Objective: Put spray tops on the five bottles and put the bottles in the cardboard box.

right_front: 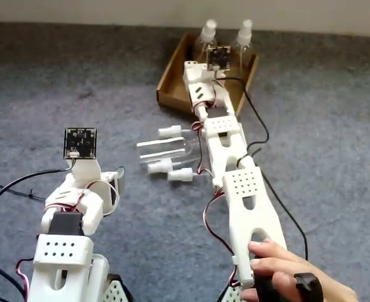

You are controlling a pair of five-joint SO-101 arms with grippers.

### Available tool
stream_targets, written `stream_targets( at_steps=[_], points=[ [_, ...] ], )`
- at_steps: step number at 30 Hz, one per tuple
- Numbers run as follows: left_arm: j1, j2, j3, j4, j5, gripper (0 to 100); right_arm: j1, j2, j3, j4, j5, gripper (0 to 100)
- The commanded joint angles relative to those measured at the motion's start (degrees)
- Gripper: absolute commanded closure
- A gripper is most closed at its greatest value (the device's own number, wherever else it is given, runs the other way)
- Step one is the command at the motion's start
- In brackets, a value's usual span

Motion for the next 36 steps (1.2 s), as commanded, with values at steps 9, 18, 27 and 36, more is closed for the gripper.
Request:
stream_targets(
  at_steps=[9, 18, 27, 36],
  points=[
    [1.2, -0.8, -0.7, -0.8, -0.4, 81, -0.6, -1.0, -3.4, -0.2, 4.8, 61.8],
    [1.2, -0.8, -0.7, -0.8, -0.4, 81, -0.7, -1.4, -3.5, -0.2, 4.8, 61.8],
    [1.2, -0.8, -0.7, -1.0, -0.4, 81, -1.6, -0.9, -8.8, -0.1, 4.8, 61.9],
    [0.9, -0.8, -0.7, -1.0, -0.4, 81, -1.6, -0.9, -12.9, 0.2, 5.0, 62.0]
  ],
)
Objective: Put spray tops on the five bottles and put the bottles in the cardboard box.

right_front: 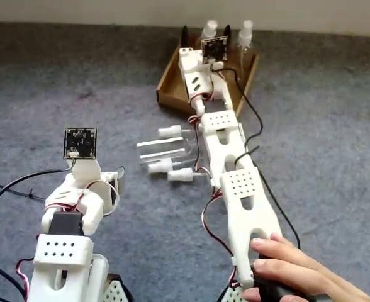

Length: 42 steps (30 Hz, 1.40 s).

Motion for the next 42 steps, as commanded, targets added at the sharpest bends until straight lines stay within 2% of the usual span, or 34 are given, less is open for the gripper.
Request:
stream_targets(
  at_steps=[1, 13, 18, 21, 25, 33, 42],
  points=[
    [0.9, -0.8, -0.7, -1.1, -0.4, 81, -0.5, -1.2, -3.4, 0.2, 0.8, 62.0],
    [0.9, -0.8, -0.7, -1.1, -0.4, 81, 0.0, -1.7, -8.1, 0.7, 0.9, 62.0],
    [0.8, -0.8, -0.7, -1.1, -0.4, 81, -0.2, -1.7, -18.3, 14.7, 0.7, 62.0],
    [0.8, -0.8, -0.7, -1.1, -0.4, 81, -0.3, -4.2, -23.6, 17.4, 0.9, 62.0],
    [0.8, -0.8, -0.7, -1.1, -0.4, 81, 0.0, -11.4, -22.4, 23.4, 0.6, 62.0],
    [0.7, -0.8, -0.7, -1.1, -0.4, 81, -0.5, -32.8, -22.1, 44.0, 0.6, 62.0],
    [0.6, -0.8, -0.7, -1.1, -0.5, 81, -2.5, -59.7, -22.1, 82.1, 0.6, 62.0]
  ],
)
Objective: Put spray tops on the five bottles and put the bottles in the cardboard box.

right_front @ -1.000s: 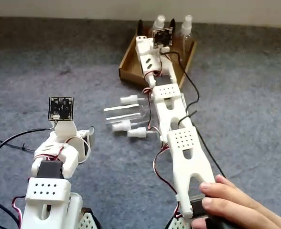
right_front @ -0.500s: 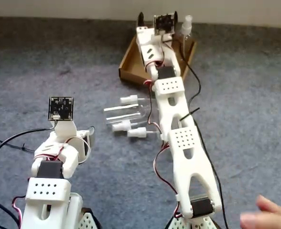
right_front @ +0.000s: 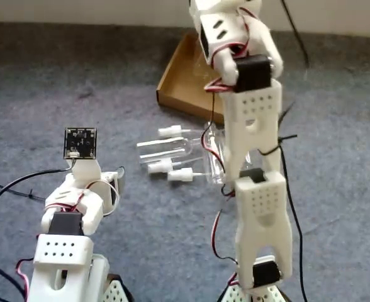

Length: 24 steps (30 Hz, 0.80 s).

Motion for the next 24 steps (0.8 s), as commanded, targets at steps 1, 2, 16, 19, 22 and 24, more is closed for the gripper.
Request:
stream_targets(
  at_steps=[1, 2, 16, 19, 22, 24],
  points=[
    [0.0, -0.8, -0.7, -1.1, -0.5, 81, -1.6, -13.7, -7.6, 16.7, 0.3, 62.0],
    [-0.5, -0.8, -0.7, -1.1, -0.5, 81, -2.1, -16.2, -7.6, 21.2, 0.3, 62.0],
    [-1.7, -0.8, -1.1, -1.1, -0.5, 81, -3.7, -39.1, 4.4, 37.9, 0.7, 72.6],
    [-1.7, -0.8, -1.1, -1.1, -0.5, 81, -0.1, -46.9, 18.3, 37.9, 0.7, 79.7],
    [-1.7, -0.8, -1.0, -1.1, -0.5, 81, 3.0, -57.4, 37.8, 37.8, 0.8, 81.0],
    [-1.5, -0.8, -1.0, -1.1, -0.5, 81, 4.7, -63.3, 51.3, 37.4, 2.4, 81.0]
  ],
)
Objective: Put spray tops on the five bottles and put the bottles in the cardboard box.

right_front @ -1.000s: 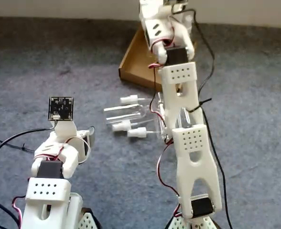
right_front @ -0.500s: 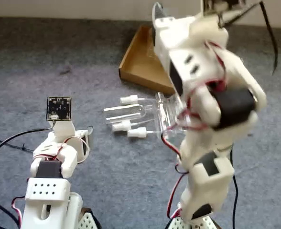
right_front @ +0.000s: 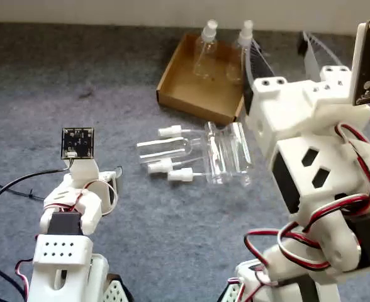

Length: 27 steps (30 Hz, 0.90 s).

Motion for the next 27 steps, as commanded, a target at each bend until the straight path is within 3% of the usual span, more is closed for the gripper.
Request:
stream_targets(
  at_steps=[1, 3, 6, 12, 19, 27],
  points=[
    [-0.6, -0.8, -1.0, -1.1, -0.5, 81, 2.9, -11.2, 27.2, -0.2, 4.7, 81.0],
    [-0.7, -0.8, -1.0, -1.1, -0.5, 81, 3.2, -14.2, 41.2, -3.1, 9.3, 81.0],
    [-0.5, -0.8, -1.0, -1.1, -0.5, 81, 3.4, -15.1, 58.9, -8.5, 10.0, 81.0],
    [-0.5, -0.8, -0.9, -1.1, -0.5, 81, 3.2, -14.9, 75.8, -20.8, 10.0, 75.5],
    [-0.4, -0.8, -0.8, -1.1, -0.5, 81, 4.1, -4.3, 82.9, -30.0, 10.1, 74.8],
    [-0.4, -0.8, -0.8, -1.1, -0.5, 81, 6.5, 14.2, 74.3, -32.6, 10.0, 74.8]
  ],
)
